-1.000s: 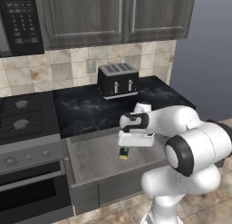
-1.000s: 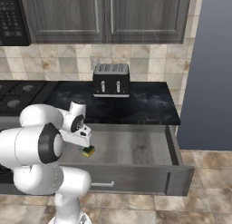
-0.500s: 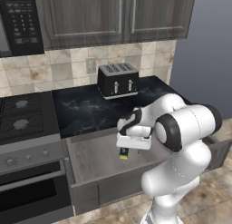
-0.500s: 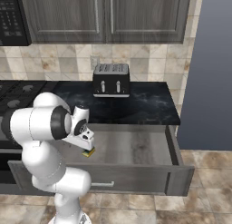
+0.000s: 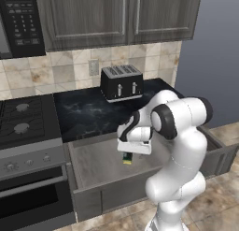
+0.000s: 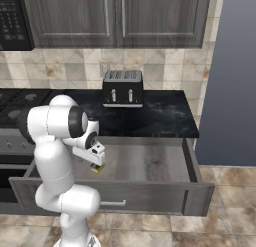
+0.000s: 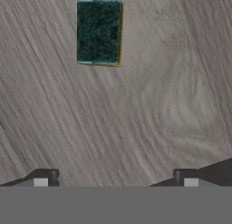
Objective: Restock the sink supplies by placing the sponge and soap dispenser on the counter and next to the sink. Make sure the soap dispenser is upright.
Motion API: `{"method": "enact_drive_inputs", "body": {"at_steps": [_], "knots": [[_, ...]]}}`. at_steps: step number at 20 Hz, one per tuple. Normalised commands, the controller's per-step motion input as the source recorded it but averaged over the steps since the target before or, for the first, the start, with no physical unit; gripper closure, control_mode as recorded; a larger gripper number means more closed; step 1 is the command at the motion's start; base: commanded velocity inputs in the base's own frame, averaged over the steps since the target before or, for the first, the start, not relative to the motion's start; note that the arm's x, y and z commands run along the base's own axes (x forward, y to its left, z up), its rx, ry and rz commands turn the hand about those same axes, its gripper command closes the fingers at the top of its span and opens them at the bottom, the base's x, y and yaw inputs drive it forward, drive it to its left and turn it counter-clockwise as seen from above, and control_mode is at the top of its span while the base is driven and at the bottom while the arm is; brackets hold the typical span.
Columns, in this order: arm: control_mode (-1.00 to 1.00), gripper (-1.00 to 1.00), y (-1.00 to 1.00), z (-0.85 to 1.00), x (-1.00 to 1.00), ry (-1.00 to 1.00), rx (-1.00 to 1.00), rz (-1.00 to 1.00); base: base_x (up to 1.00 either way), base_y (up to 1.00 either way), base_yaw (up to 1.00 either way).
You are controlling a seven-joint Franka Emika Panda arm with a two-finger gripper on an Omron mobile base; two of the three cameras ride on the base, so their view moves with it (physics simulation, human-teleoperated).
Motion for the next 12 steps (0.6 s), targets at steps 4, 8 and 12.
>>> {"method": "enact_drive_inputs", "body": {"at_steps": [4,8,12], "knots": [[-1.00,-1.00,0.00,-0.29,0.28,0.01,-0.05,-0.09,0.00,0.00,0.00],[-1.00,-1.00,0.00,-0.27,0.35,0.01,-0.06,-0.02,0.00,0.00,0.00],[-1.00,-1.00,0.00,-0.35,0.23,0.00,-0.07,0.00,0.00,0.00,0.00]]}}
